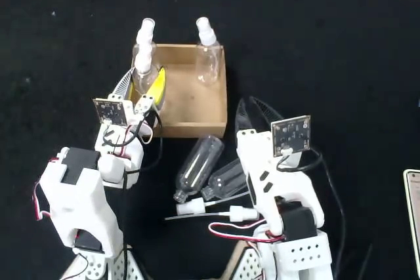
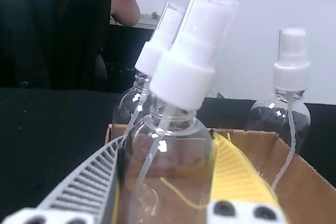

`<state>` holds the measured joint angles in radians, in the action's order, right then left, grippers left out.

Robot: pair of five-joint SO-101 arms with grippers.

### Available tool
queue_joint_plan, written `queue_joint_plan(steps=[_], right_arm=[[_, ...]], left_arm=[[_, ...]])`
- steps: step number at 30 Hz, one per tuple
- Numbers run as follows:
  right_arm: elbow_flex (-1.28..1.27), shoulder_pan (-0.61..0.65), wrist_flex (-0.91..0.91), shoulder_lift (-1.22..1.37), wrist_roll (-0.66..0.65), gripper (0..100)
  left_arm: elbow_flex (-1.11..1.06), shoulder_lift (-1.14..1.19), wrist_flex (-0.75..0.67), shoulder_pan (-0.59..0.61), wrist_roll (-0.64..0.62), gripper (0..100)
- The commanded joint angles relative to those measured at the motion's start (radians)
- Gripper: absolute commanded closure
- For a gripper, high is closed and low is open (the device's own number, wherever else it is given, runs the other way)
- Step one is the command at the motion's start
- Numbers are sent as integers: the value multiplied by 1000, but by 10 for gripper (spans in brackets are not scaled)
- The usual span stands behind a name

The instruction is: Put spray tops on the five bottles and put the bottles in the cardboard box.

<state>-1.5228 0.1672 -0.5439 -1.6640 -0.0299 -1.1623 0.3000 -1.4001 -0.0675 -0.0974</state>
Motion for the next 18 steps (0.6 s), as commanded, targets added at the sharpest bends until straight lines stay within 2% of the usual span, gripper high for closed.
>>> queue_joint_plan(steps=[1, 14, 18], right_arm=[[5, -23, 26, -21, -11, 966], [5, -23, 26, -21, -11, 966], [5, -23, 26, -21, -11, 966]], left_arm=[[33, -8, -28, -5, 58, 970], [33, -8, -28, -1, 68, 967], [31, -8, -26, -2, 61, 845]])
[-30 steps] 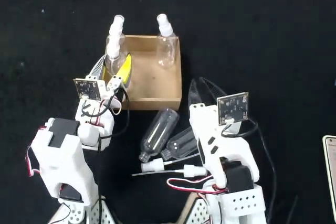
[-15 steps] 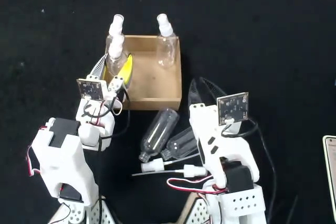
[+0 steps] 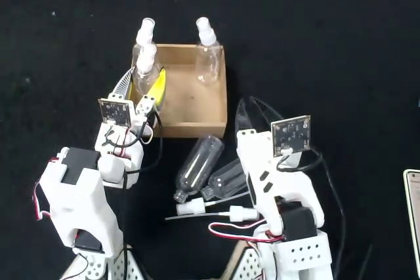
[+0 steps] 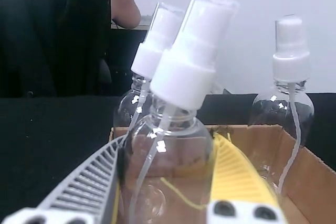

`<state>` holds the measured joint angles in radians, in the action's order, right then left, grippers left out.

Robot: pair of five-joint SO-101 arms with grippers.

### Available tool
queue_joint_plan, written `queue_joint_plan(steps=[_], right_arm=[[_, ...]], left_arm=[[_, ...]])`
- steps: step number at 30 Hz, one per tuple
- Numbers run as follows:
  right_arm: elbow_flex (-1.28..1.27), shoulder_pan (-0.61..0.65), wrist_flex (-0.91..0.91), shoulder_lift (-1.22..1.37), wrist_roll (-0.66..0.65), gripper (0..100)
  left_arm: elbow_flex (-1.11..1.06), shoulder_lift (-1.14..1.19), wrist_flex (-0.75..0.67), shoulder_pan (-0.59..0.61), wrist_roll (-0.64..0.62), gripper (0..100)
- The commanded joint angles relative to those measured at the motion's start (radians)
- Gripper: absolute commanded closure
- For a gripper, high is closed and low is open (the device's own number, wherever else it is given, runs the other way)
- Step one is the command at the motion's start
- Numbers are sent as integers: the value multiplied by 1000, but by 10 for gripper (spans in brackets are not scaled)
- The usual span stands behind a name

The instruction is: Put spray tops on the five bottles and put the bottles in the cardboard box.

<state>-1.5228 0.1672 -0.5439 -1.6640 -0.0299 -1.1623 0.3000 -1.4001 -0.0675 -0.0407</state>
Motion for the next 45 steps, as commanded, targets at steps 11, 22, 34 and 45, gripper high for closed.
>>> queue_joint_plan(steps=[11, 22, 34, 45], right_arm=[[5, -23, 26, -21, -11, 966], [5, -23, 26, -21, -11, 966], [5, -23, 26, -21, -11, 966], [5, -23, 26, -21, -11, 966]], left_arm=[[31, -8, -26, -1, 3, 757], [47, -14, 86, 2, -81, 668], [38, -21, 83, 2, -78, 664], [-84, -316, 270, 2, -78, 667]])
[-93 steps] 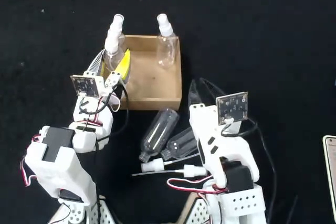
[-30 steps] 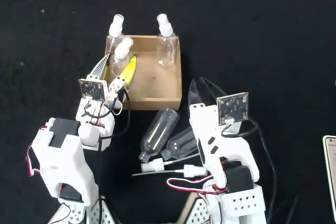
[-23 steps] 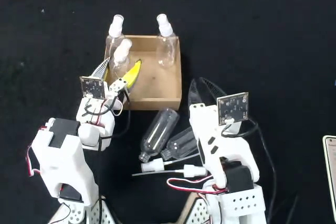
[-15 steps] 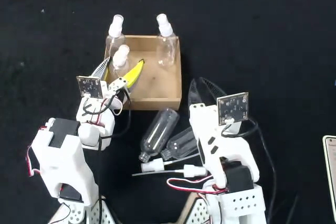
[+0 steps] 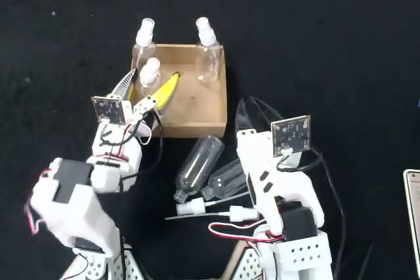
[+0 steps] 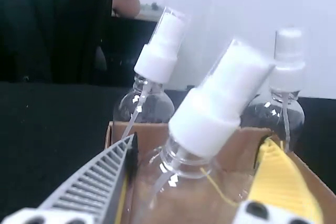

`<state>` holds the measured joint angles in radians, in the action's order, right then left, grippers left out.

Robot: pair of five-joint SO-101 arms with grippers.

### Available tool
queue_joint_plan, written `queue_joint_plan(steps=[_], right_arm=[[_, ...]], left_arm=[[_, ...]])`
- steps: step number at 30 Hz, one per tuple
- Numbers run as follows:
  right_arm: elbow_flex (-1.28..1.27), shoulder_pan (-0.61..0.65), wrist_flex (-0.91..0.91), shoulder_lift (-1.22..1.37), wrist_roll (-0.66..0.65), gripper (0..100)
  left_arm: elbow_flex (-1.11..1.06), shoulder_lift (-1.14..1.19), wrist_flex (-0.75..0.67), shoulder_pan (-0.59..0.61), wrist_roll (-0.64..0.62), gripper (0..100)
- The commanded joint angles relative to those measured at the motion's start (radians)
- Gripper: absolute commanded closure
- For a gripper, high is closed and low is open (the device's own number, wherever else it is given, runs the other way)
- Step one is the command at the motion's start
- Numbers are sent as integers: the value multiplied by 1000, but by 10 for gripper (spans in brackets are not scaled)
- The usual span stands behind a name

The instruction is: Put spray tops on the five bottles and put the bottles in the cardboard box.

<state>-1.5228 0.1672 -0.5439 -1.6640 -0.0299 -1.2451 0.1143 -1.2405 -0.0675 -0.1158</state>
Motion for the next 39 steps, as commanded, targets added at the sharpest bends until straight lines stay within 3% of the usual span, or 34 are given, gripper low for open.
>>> queue_joint_plan(steps=[1, 16, 24, 26, 30, 35, 39], right_arm=[[5, -23, 26, -21, -11, 966], [4, -23, 26, -21, -11, 966], [4, -23, 26, -21, -11, 966], [4, -23, 26, -21, -11, 966], [4, -23, 26, -21, -11, 966], [2, -23, 26, -21, -11, 966], [2, -23, 25, -21, -11, 966]], left_arm=[[-5, -167, 172, 2, -8, 668], [41, -819, 1183, -8, -12, 668], [219, -927, 1683, -8, -14, 670], [277, -927, 1801, -12, -14, 709], [374, -930, 1938, -8, -12, 970], [375, -937, 2007, -1, -3, 885], [344, -928, 1924, -27, -12, 885]])
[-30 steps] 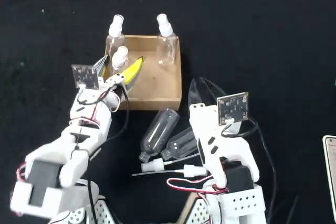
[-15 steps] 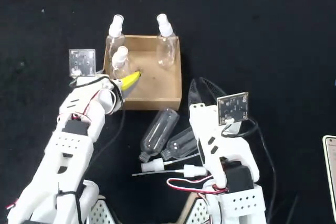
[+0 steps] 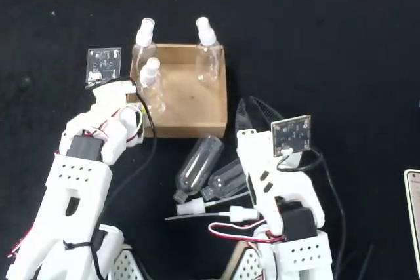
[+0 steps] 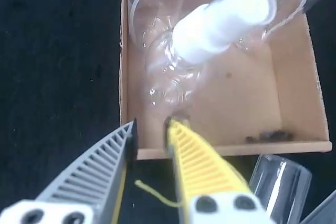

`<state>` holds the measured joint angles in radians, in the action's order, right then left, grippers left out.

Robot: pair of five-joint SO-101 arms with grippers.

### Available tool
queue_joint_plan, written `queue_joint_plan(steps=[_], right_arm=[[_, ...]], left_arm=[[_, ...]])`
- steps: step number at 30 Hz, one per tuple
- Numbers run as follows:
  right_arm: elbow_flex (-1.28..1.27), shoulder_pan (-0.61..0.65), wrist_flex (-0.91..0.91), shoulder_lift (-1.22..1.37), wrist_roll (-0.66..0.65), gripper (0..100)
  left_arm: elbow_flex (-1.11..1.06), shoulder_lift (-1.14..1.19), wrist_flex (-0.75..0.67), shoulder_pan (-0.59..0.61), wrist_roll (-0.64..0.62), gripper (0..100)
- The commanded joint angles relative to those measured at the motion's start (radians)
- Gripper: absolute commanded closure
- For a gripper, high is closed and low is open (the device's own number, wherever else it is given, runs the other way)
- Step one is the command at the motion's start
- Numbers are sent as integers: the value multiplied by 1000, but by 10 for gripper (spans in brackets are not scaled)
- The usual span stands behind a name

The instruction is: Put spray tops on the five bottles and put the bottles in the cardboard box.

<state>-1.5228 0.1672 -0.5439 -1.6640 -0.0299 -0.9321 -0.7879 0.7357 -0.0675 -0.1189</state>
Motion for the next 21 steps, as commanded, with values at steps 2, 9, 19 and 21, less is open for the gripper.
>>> queue_joint_plan(steps=[2, 9, 19, 21], right_arm=[[2, -23, 25, -21, -11, 966], [2, -23, 25, -21, -11, 966], [2, -23, 25, -21, -11, 966], [2, -23, 25, -21, -11, 966]], left_arm=[[24, -21, -64, -41, -9, 885], [70, 112, -63, -51, -9, 885], [185, 321, -69, -53, -9, 970], [188, 336, -74, -53, -9, 970]])
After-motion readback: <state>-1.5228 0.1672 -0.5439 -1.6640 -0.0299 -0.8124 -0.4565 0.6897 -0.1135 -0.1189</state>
